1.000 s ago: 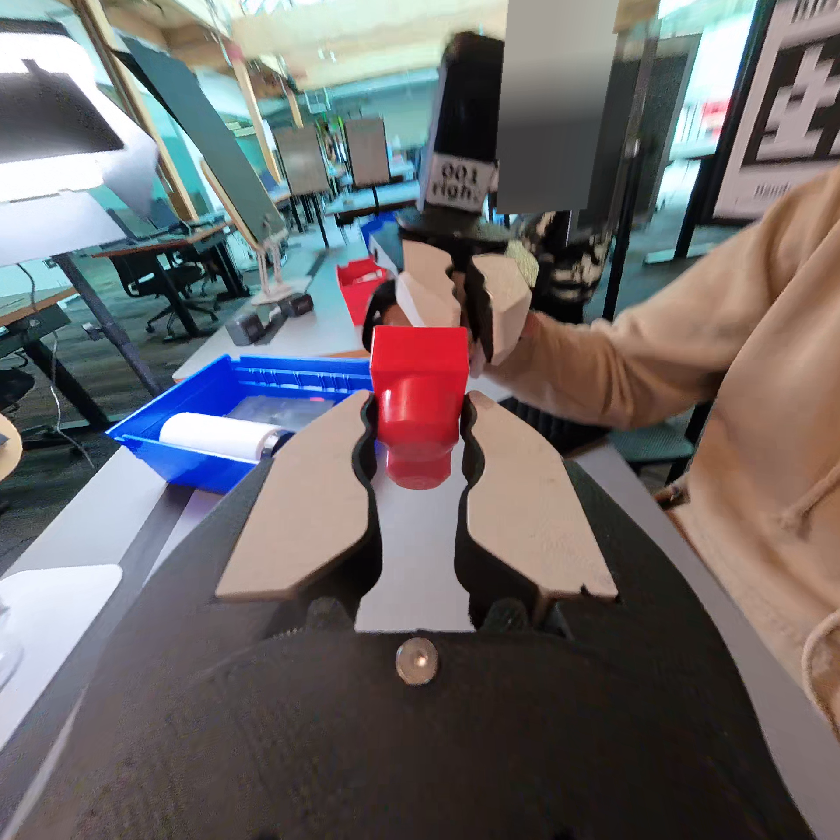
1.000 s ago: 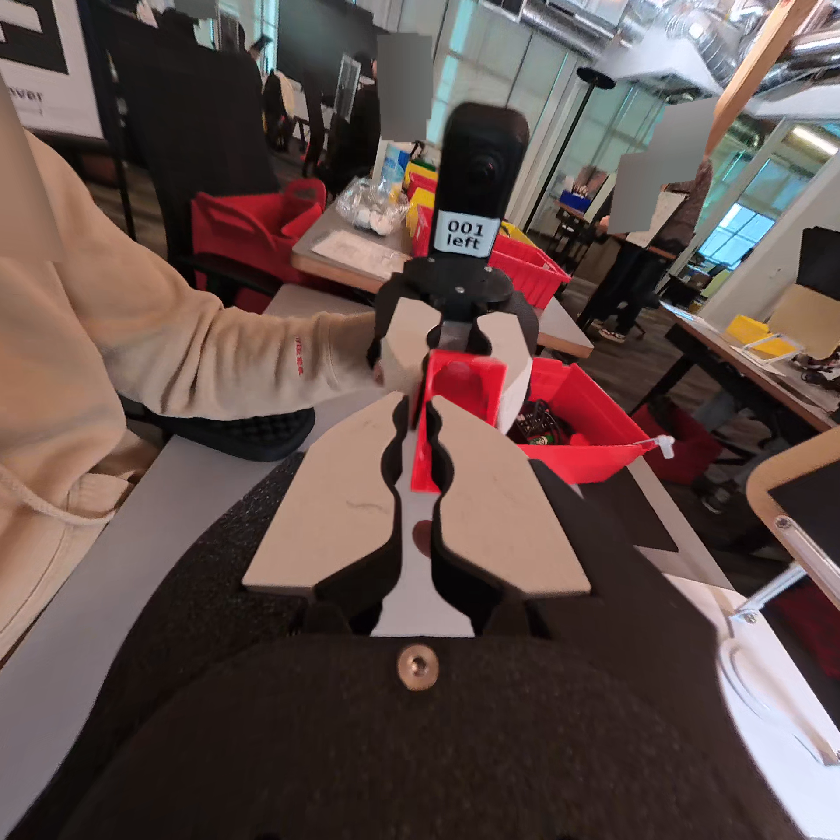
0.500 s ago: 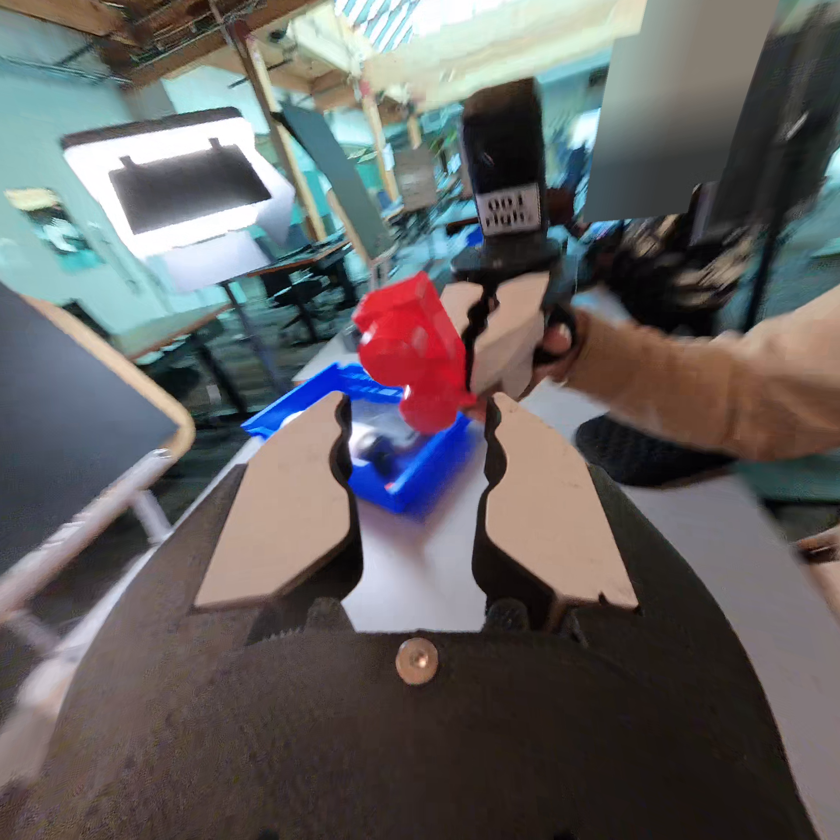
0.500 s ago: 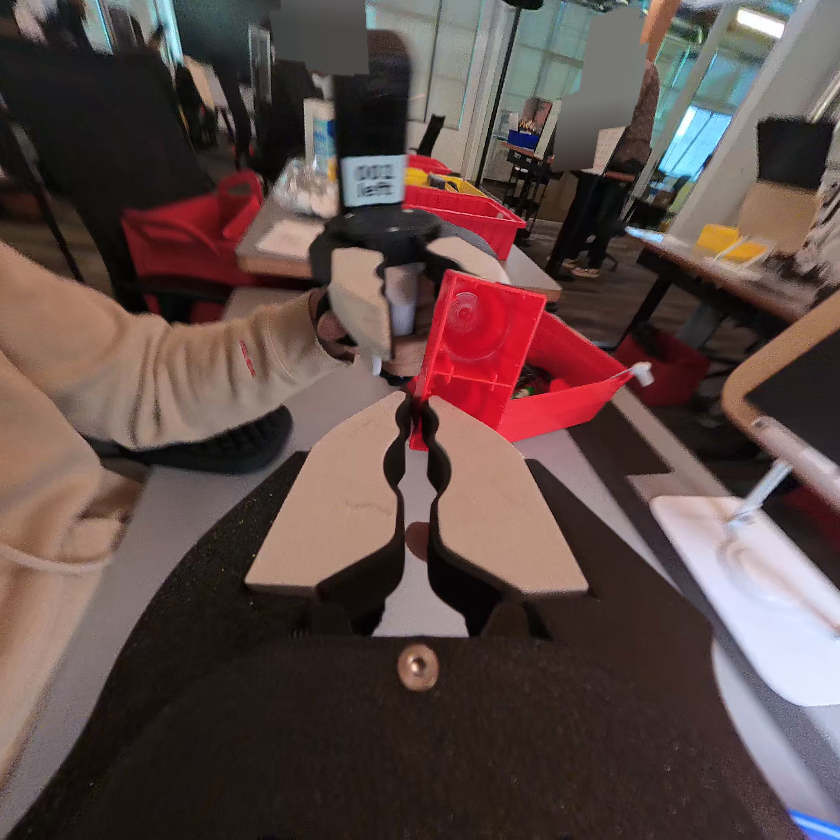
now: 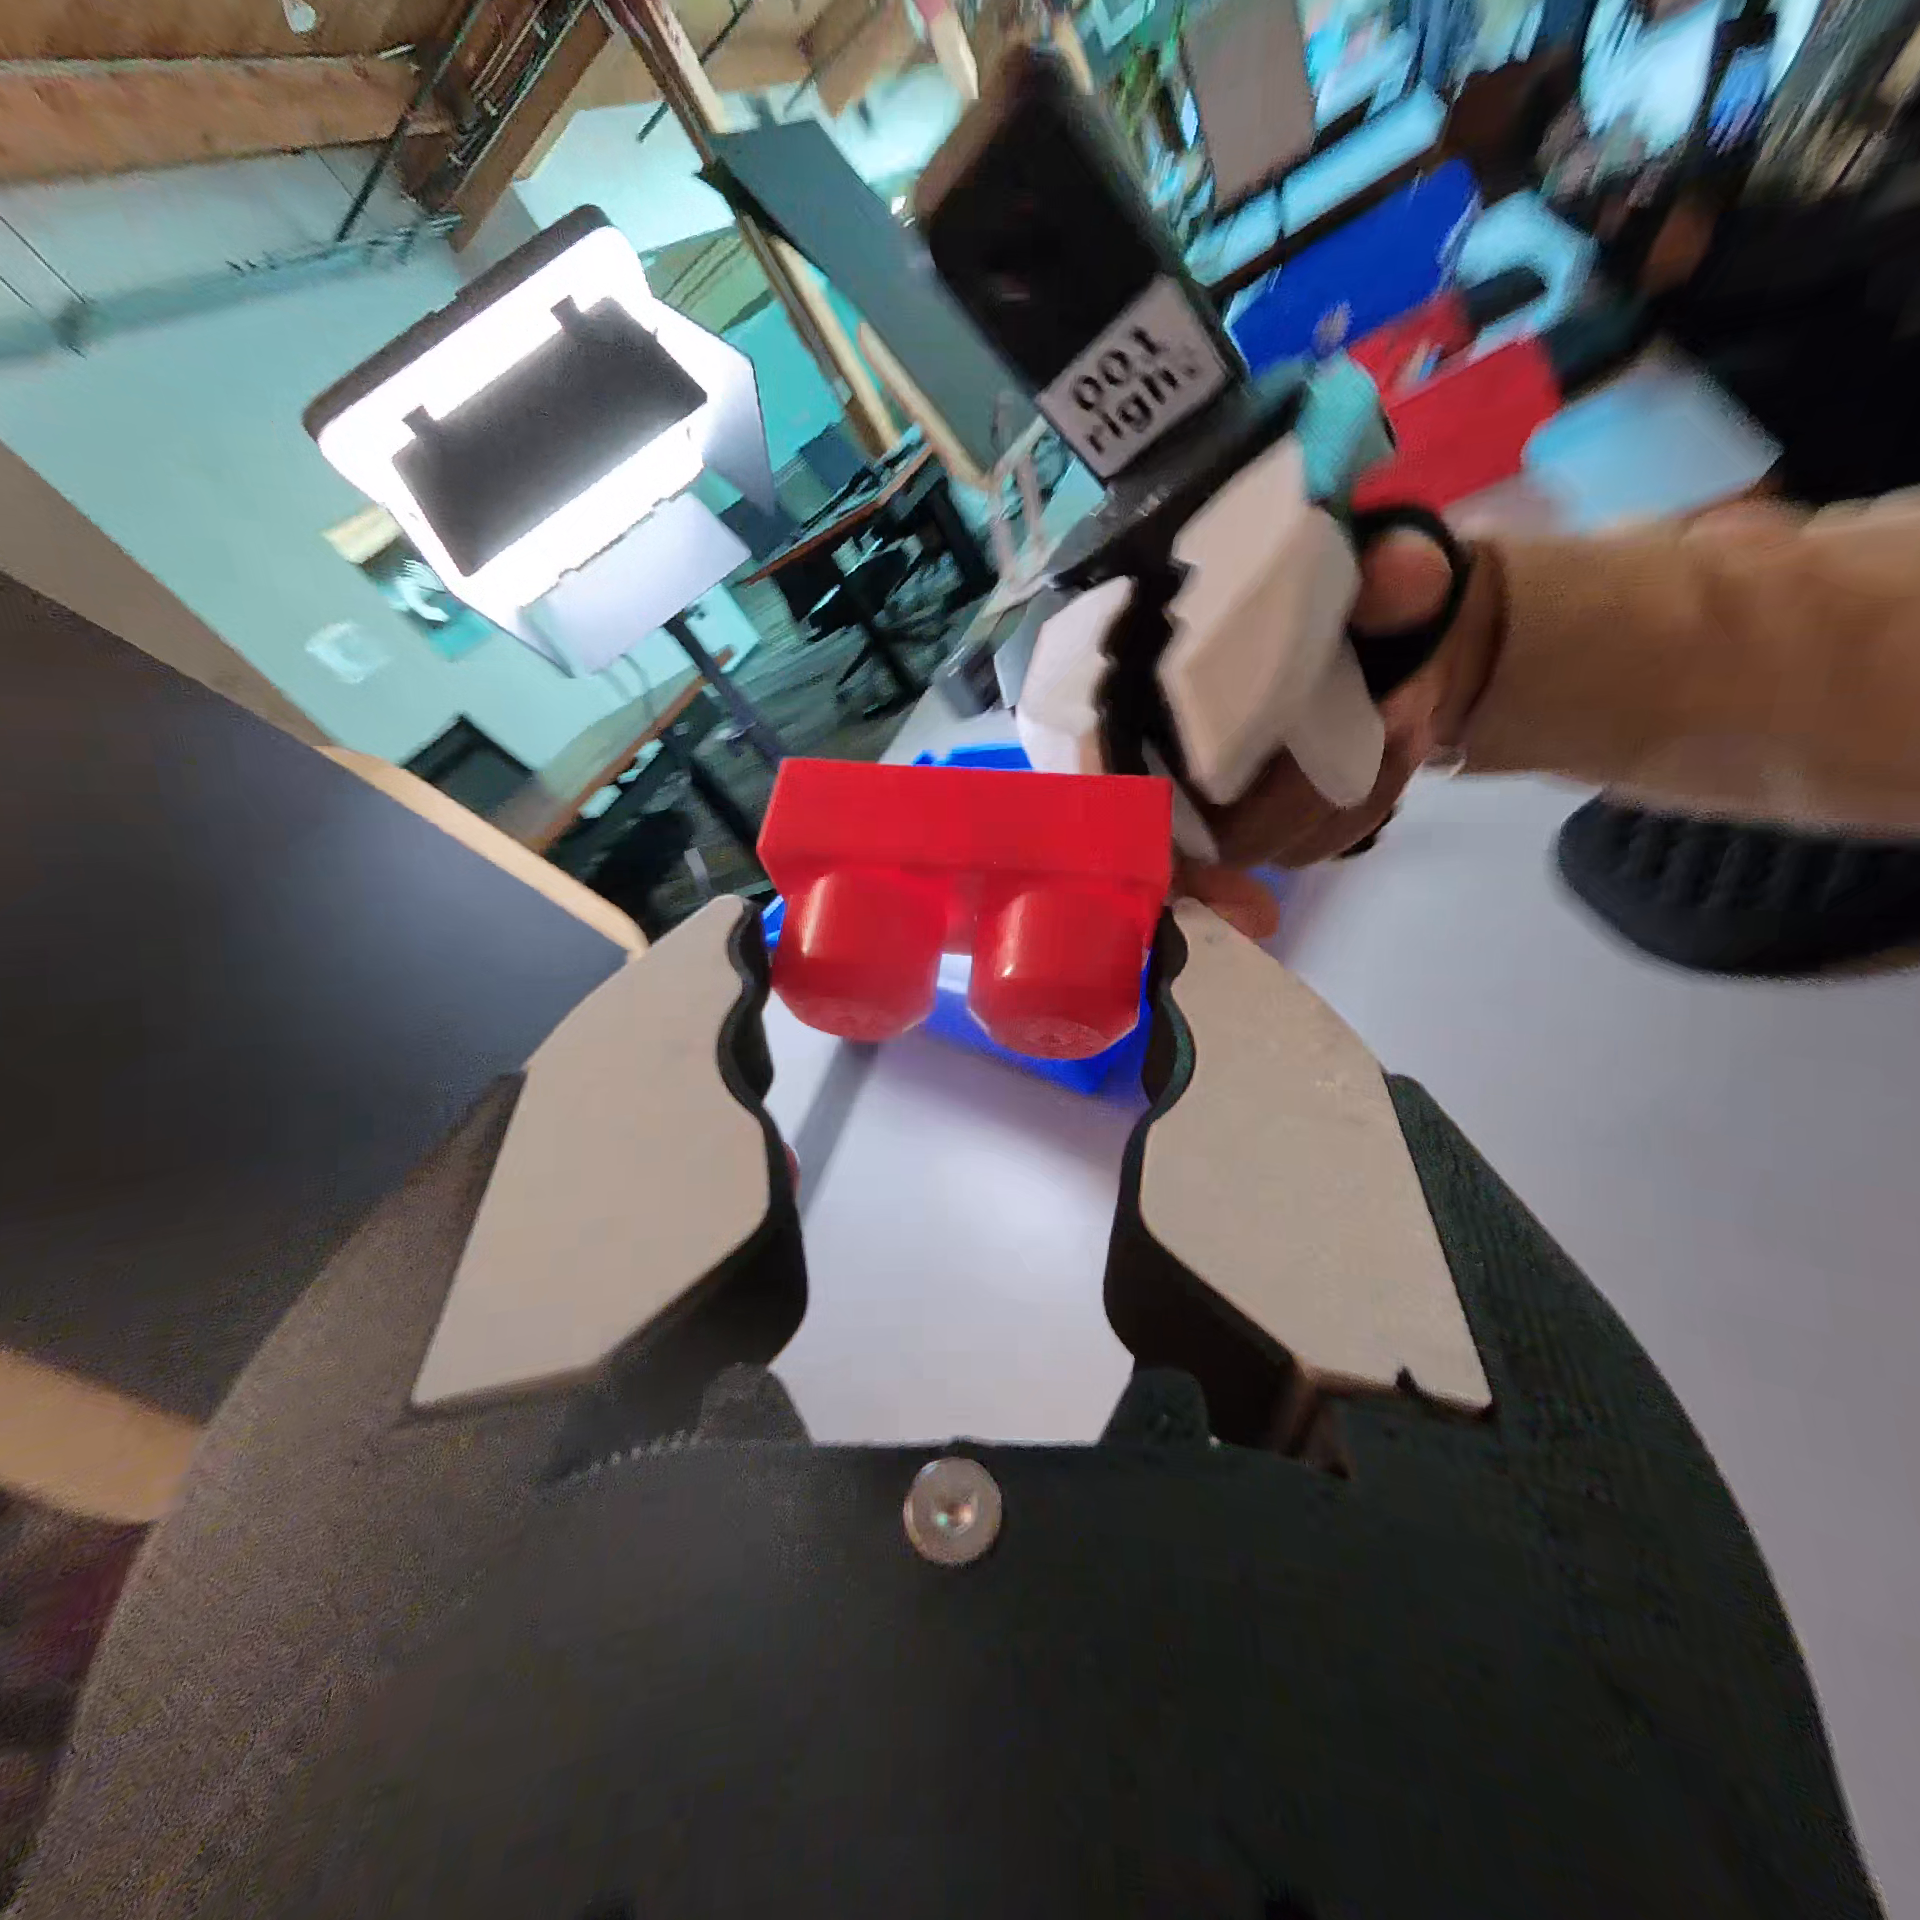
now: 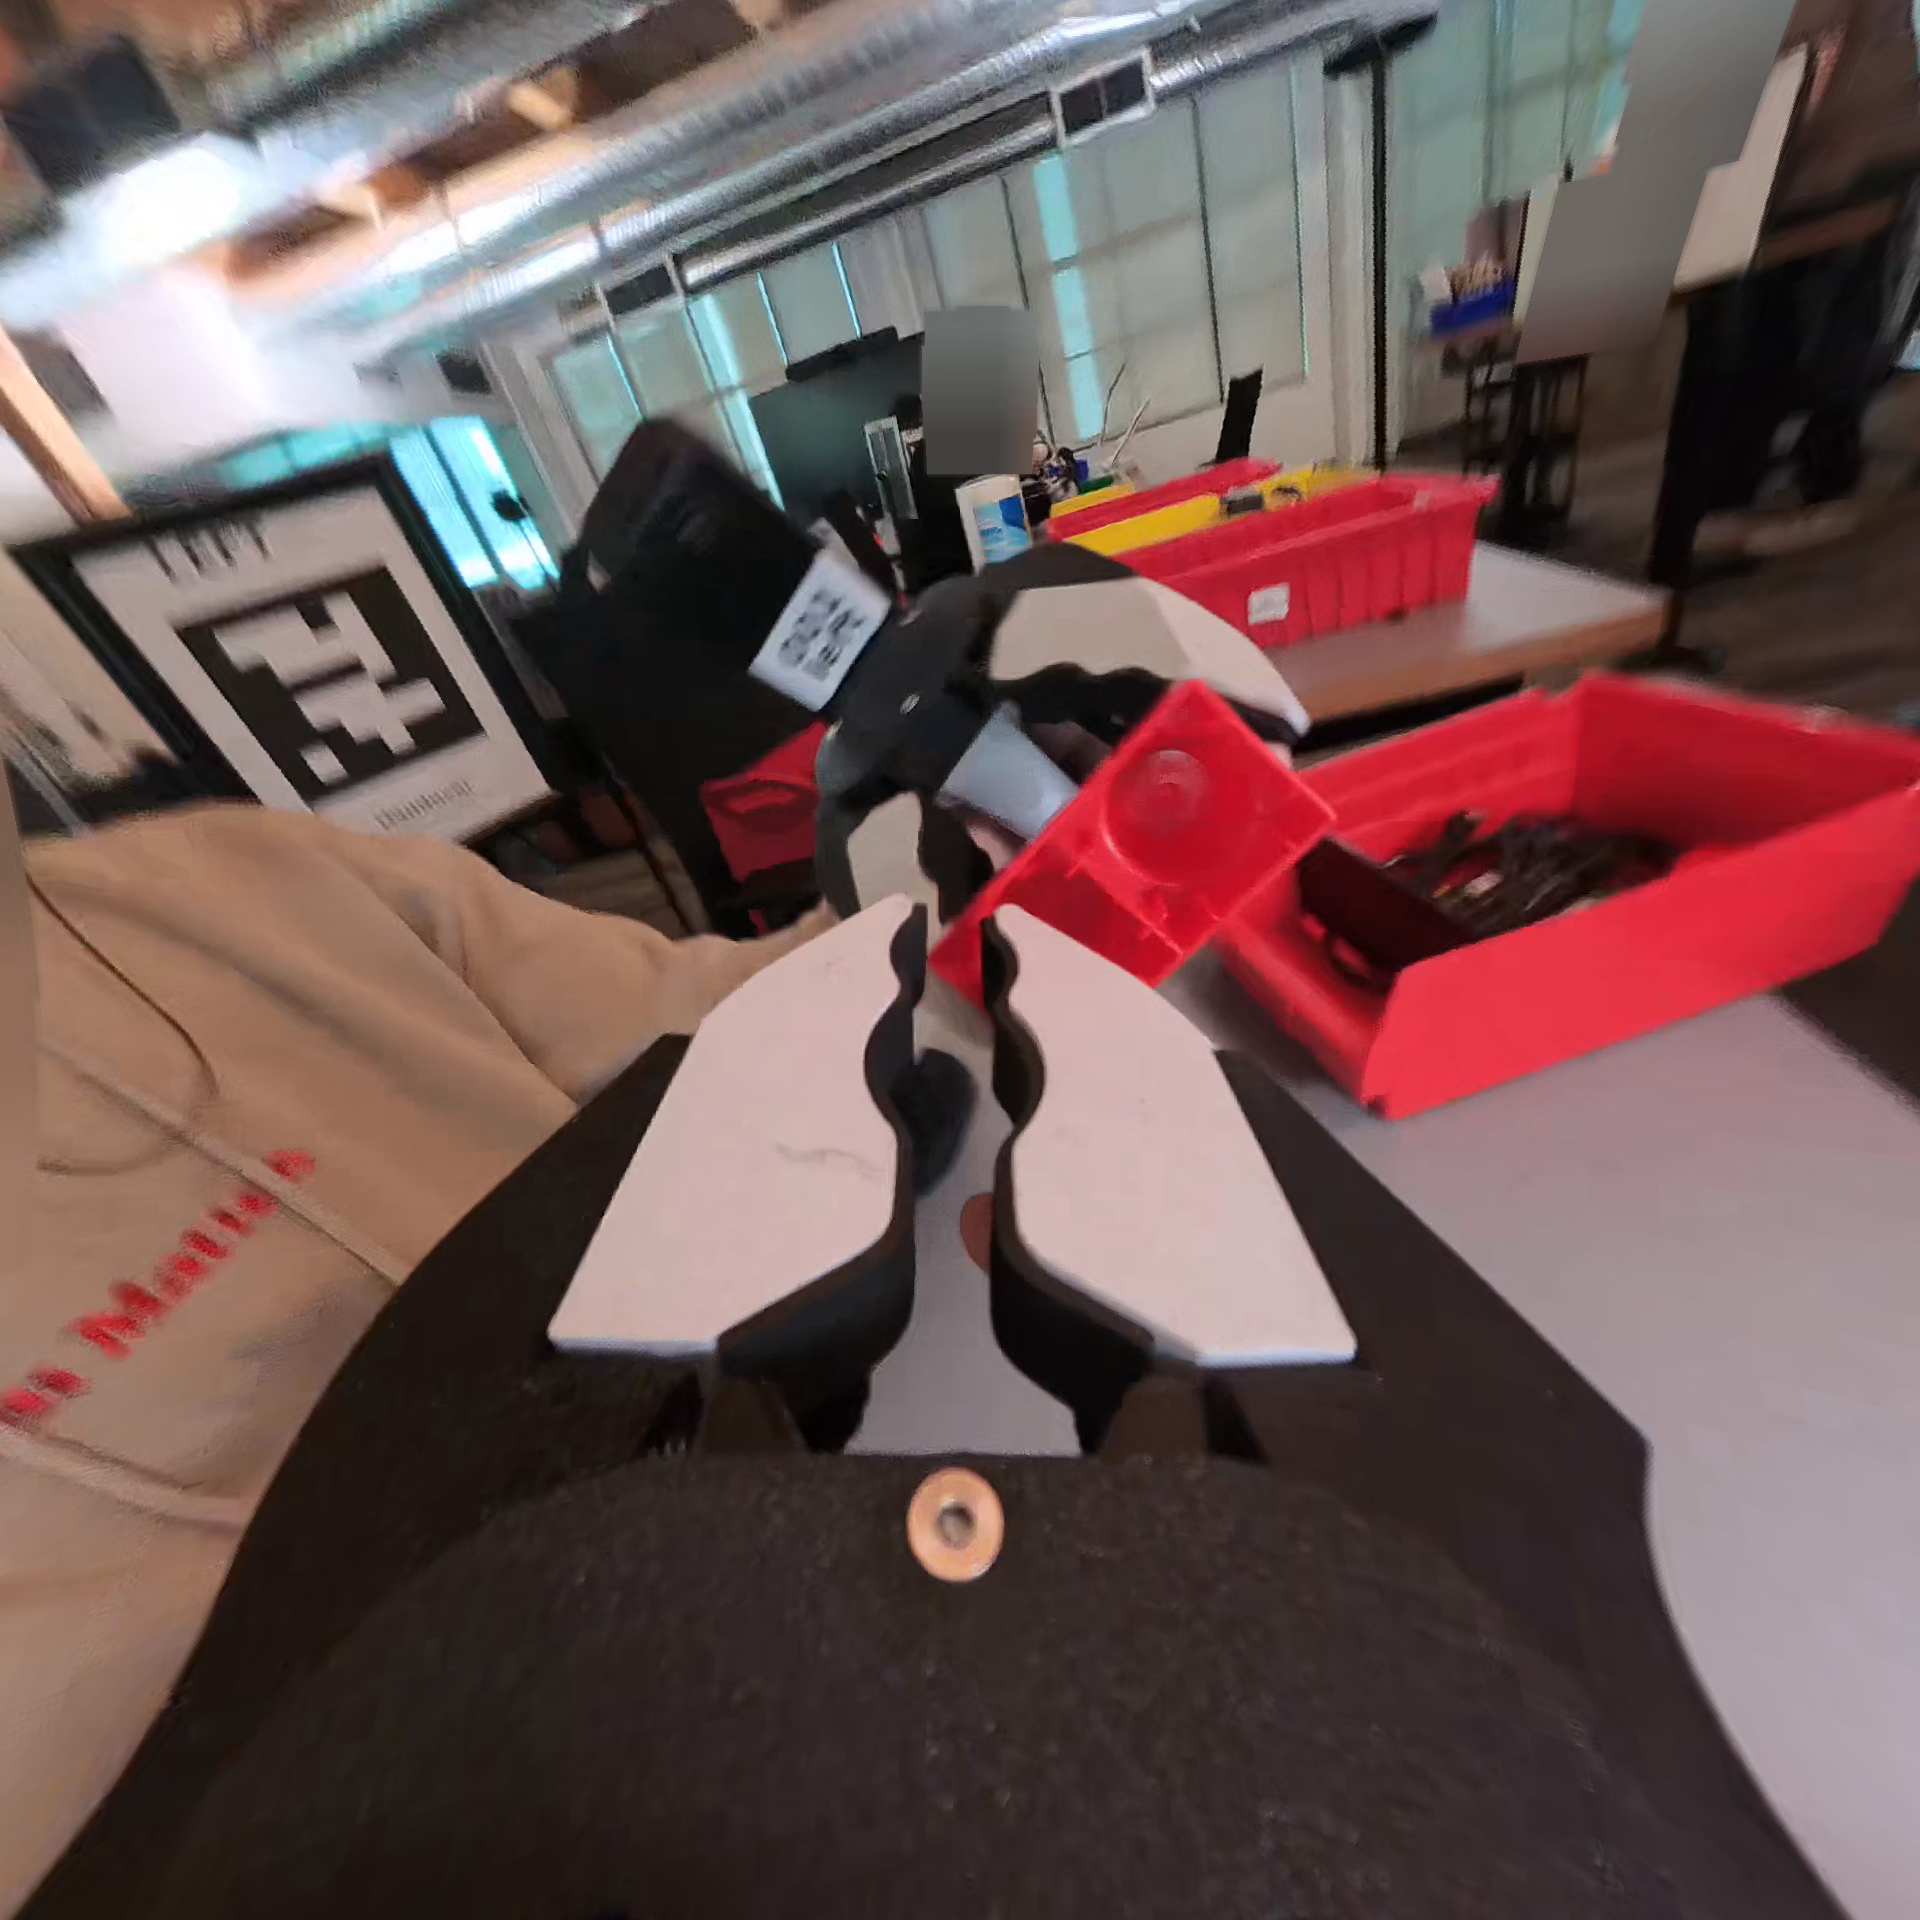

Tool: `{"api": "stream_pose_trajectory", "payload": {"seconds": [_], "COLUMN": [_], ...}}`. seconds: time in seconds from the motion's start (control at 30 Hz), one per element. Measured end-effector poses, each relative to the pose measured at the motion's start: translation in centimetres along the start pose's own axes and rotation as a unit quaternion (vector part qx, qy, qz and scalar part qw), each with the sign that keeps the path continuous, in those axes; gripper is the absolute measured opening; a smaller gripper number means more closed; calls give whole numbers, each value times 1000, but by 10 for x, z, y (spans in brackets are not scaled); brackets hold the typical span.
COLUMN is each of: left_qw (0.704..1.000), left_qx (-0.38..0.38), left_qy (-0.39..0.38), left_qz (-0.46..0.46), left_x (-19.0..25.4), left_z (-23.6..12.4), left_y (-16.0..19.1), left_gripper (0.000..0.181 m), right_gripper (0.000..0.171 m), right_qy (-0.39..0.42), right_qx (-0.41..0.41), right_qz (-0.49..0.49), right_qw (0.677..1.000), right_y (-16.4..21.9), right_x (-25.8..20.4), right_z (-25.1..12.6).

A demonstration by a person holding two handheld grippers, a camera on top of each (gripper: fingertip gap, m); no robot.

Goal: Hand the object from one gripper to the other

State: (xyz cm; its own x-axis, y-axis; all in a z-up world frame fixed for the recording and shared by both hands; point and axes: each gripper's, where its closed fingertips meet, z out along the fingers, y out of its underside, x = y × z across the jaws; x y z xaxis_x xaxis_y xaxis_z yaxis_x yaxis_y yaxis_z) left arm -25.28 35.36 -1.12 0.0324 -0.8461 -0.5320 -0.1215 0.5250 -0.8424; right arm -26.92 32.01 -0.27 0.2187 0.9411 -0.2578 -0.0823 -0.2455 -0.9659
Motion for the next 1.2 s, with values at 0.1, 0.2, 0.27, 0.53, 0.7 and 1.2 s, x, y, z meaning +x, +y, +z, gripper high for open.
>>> {"api": "stream_pose_trajectory", "payload": {"seconds": [0.1,0.2,0.27,0.53,0.7,1.2], "left_qw": [989,967,950,984,982,958], "left_qx": [41,49,60,67,63,39], "left_qy": [80,154,192,142,160,193], "left_qz": [-121,-198,-240,-88,-78,-206], "left_x": [8,22,28,33,34,43], "left_z": [-4,0,-1,-14,-24,6], "left_y": [-8,-9,-12,-27,-20,-14], "left_gripper": [71,71,70,72,58,33], "right_gripper": [21,18,12,5,3,7], "right_qy": [32,54,54,-31,-77,21], "right_qx": [-30,-70,-76,-83,-40,-14], "right_qz": [-169,-263,-296,-169,-102,-205], "right_qw": [985,961,951,982,991,979], "right_y": [8,20,19,23,15,2], "right_x": [-8,-12,-18,-30,-32,-18], "right_z": [-3,6,6,-1,-7,-7]}}
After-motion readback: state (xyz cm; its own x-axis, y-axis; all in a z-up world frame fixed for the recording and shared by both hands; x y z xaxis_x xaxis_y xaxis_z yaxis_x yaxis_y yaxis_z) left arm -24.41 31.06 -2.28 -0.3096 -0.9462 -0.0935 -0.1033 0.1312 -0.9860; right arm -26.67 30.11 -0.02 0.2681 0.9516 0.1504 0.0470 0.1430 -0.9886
